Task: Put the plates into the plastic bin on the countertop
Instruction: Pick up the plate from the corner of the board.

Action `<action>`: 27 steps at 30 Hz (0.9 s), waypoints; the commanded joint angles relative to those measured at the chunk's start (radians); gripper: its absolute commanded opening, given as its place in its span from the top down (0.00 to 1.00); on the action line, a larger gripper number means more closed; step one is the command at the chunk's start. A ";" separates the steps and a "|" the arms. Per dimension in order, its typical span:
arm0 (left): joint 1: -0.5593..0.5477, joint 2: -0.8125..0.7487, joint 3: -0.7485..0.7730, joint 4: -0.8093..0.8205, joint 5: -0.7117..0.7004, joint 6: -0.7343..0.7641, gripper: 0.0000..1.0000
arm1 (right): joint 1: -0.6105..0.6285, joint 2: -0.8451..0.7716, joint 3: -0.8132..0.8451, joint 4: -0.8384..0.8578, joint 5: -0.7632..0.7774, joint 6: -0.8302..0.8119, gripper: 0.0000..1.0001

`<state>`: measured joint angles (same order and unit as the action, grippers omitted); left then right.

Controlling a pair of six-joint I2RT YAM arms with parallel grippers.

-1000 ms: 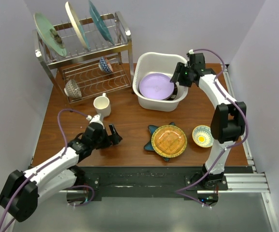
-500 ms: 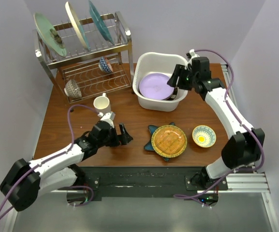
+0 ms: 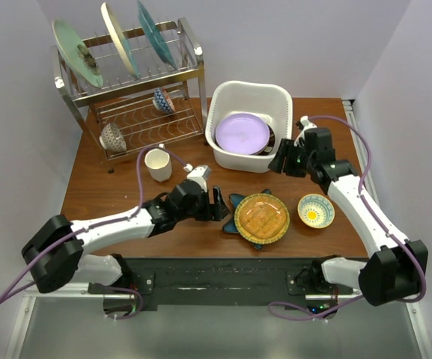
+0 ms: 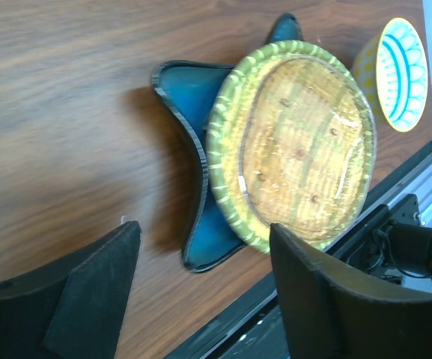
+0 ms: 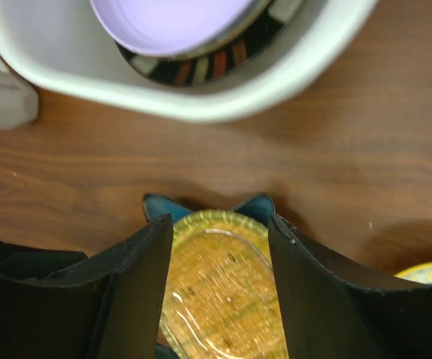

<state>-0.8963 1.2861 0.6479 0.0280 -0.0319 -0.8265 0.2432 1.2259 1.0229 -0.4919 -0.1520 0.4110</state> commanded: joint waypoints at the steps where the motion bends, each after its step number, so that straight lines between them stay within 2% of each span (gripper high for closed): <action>1: -0.044 0.061 0.079 0.062 -0.026 0.017 0.32 | 0.002 -0.060 -0.084 0.018 -0.004 0.017 0.43; 3: -0.058 0.099 0.107 0.064 -0.022 0.017 0.39 | 0.002 -0.088 -0.125 0.007 -0.009 0.020 0.43; 12: -0.102 0.222 0.180 0.104 0.007 0.015 0.55 | 0.004 -0.157 -0.288 0.021 -0.050 0.061 0.44; 27: -0.135 0.361 0.219 0.170 0.053 -0.003 0.56 | 0.002 -0.246 -0.357 -0.036 -0.063 0.057 0.45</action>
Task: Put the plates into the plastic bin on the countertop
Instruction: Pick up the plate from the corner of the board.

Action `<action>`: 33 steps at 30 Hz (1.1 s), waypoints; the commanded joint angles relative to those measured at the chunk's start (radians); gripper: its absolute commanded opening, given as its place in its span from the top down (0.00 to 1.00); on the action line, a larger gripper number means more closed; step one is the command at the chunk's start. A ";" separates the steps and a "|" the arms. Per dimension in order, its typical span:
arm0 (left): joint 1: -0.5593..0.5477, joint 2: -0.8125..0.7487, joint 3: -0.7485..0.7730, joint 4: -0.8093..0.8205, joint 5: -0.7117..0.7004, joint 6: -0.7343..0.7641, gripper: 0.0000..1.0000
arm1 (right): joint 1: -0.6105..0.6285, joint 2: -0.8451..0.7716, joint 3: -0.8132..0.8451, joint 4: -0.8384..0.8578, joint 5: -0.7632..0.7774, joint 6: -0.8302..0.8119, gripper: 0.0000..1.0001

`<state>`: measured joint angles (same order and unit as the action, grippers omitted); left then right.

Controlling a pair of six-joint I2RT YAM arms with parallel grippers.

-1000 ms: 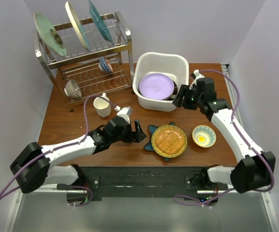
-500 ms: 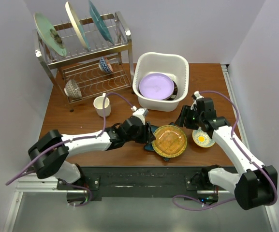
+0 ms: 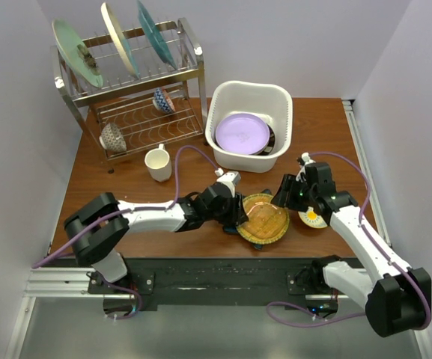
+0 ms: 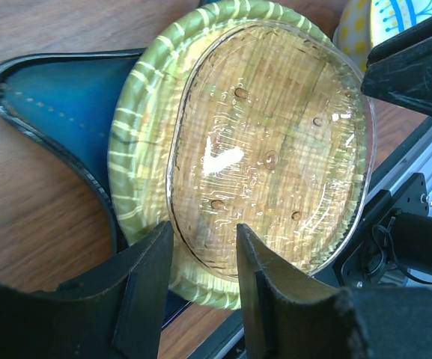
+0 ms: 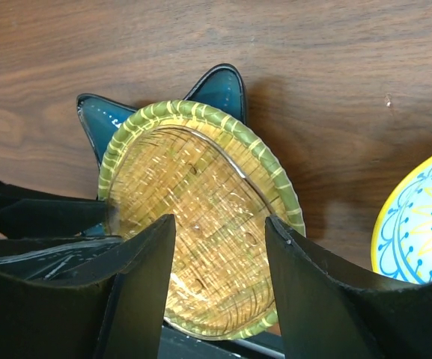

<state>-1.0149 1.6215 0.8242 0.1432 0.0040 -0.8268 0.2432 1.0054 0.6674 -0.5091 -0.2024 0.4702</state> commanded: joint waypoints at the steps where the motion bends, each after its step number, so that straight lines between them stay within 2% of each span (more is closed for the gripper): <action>1: -0.017 0.031 0.044 0.056 0.017 -0.006 0.57 | 0.004 -0.031 -0.003 -0.022 -0.012 -0.005 0.45; 5: -0.021 0.046 0.046 0.059 0.019 -0.008 0.63 | 0.004 -0.037 -0.006 -0.029 -0.020 -0.007 0.46; 8: -0.022 0.049 0.046 0.053 0.014 -0.012 0.82 | 0.004 -0.048 -0.011 -0.037 -0.009 -0.012 0.46; 9: -0.022 0.051 0.049 0.039 0.008 -0.014 0.93 | 0.004 -0.051 -0.011 -0.045 -0.006 -0.013 0.46; 11: -0.024 0.043 0.050 0.023 -0.001 -0.018 0.98 | 0.002 -0.054 -0.011 -0.055 0.003 -0.018 0.46; 23: -0.022 0.058 0.050 0.007 -0.024 -0.035 1.00 | 0.002 -0.180 -0.003 -0.118 0.118 0.001 0.45; 33: -0.022 -0.006 0.020 0.035 -0.053 -0.090 1.00 | 0.002 -0.169 -0.017 -0.120 0.072 0.002 0.46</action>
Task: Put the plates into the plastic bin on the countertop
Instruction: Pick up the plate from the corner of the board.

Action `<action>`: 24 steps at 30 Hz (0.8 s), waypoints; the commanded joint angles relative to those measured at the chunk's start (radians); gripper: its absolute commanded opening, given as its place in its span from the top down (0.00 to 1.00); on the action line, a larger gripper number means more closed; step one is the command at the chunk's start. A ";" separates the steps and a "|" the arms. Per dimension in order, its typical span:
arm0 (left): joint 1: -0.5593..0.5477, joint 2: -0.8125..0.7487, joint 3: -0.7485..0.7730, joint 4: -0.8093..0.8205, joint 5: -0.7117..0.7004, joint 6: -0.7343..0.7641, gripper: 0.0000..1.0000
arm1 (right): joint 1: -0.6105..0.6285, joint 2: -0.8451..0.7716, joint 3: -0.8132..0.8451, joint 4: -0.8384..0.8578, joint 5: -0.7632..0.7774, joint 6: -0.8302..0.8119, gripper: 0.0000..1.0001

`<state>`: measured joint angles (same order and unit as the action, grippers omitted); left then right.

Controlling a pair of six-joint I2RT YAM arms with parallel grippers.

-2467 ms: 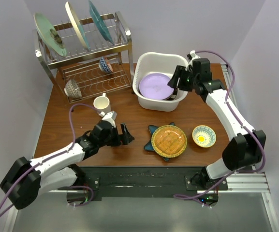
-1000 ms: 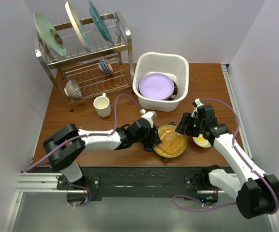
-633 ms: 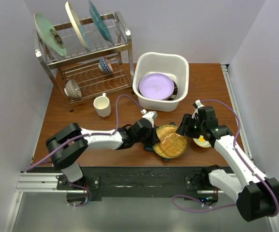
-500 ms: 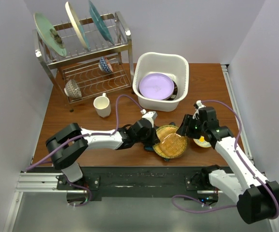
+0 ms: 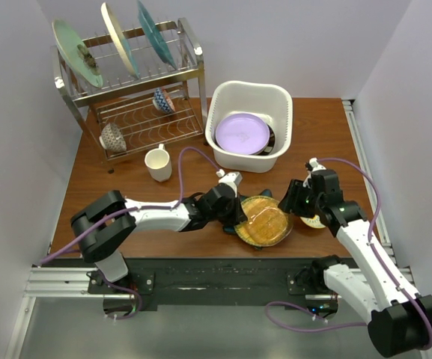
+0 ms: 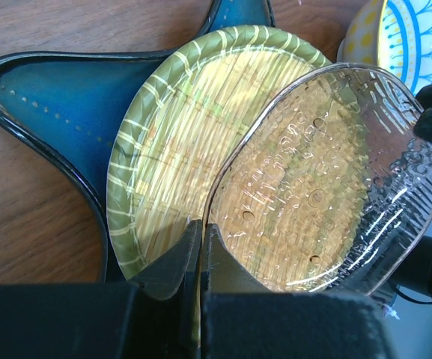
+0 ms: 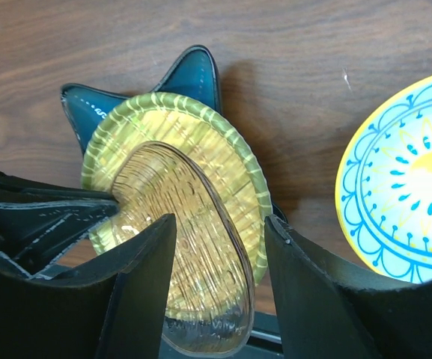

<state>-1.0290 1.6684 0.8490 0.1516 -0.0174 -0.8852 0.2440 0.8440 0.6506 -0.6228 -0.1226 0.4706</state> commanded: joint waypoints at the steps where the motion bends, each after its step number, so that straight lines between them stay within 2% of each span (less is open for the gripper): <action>1: -0.008 -0.074 -0.008 0.028 -0.045 -0.038 1.00 | 0.003 -0.010 -0.002 -0.006 -0.018 0.002 0.46; 11: -0.006 -0.170 -0.056 0.020 -0.116 -0.067 1.00 | 0.003 0.013 -0.019 0.009 -0.106 -0.006 0.55; 24: -0.006 -0.265 -0.136 0.063 -0.154 -0.113 1.00 | 0.003 0.007 -0.043 0.044 -0.120 0.005 0.53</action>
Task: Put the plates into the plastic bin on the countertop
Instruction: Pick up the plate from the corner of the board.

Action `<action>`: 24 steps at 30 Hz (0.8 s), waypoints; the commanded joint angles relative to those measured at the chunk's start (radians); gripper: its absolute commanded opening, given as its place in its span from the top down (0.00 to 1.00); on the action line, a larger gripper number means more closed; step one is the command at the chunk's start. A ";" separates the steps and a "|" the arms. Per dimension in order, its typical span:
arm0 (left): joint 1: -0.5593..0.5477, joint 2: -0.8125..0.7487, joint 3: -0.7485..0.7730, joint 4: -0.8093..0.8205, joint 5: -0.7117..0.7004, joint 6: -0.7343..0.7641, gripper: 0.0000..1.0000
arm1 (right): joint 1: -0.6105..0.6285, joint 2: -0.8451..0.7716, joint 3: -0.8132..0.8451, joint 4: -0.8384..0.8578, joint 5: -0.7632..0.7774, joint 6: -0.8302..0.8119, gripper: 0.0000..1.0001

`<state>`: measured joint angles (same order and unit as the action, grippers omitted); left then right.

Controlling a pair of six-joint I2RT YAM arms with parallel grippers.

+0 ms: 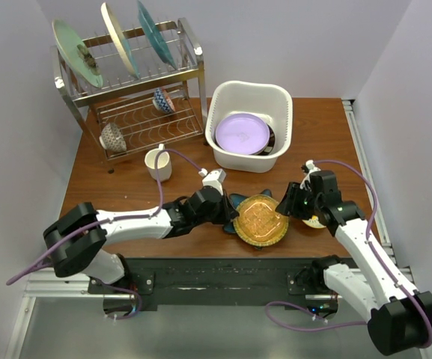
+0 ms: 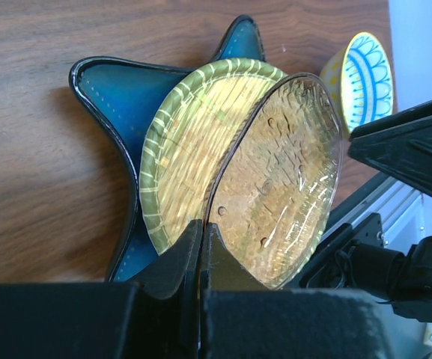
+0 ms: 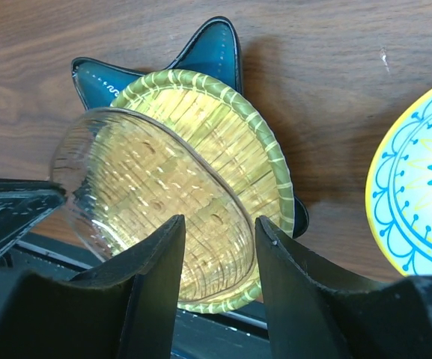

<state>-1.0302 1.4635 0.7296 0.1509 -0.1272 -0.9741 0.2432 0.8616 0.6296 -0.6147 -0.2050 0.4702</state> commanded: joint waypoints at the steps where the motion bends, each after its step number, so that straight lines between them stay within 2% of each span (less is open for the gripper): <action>1: -0.005 -0.069 -0.030 0.070 -0.048 -0.026 1.00 | 0.002 -0.010 -0.027 0.049 -0.053 0.007 0.53; 7: 0.004 -0.134 -0.096 0.148 -0.049 -0.048 1.00 | 0.002 -0.013 -0.051 0.093 -0.100 0.022 0.53; 19: 0.030 -0.101 -0.133 0.260 0.035 -0.057 1.00 | 0.004 -0.075 -0.096 0.242 -0.278 0.100 0.55; 24: 0.039 -0.088 -0.139 0.286 0.054 -0.061 1.00 | 0.004 -0.067 -0.099 0.260 -0.313 0.105 0.61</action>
<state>-0.9955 1.3632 0.5896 0.3275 -0.1070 -1.0130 0.2413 0.7982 0.5381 -0.4240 -0.4198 0.5438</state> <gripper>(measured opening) 0.019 0.427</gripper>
